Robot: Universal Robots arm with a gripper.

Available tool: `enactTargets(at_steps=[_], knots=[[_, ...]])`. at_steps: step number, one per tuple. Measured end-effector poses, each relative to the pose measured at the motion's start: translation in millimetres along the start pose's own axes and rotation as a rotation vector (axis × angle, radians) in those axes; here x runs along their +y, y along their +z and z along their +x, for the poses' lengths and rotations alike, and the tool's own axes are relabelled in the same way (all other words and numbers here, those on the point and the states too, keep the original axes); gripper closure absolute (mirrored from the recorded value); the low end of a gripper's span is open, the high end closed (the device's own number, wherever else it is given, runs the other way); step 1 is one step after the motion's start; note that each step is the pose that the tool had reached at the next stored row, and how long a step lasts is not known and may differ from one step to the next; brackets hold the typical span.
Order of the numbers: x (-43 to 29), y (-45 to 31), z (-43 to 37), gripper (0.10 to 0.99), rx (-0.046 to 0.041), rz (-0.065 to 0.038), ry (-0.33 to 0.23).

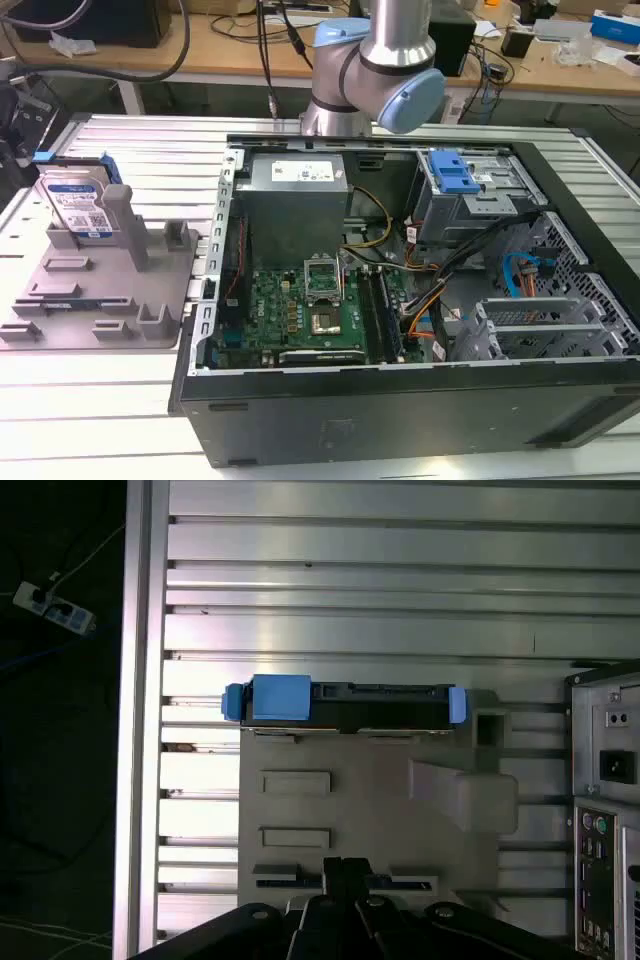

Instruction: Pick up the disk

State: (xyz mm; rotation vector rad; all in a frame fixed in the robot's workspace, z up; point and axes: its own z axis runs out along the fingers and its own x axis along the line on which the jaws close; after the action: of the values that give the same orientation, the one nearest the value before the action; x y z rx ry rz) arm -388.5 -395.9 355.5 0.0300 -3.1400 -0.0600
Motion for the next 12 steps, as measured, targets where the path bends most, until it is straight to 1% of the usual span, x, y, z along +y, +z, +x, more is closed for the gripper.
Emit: enactTargets(at_steps=[12], knots=[[0.0, 0.0, 0.0, 0.980, 0.0000, 0.000, 0.000]])
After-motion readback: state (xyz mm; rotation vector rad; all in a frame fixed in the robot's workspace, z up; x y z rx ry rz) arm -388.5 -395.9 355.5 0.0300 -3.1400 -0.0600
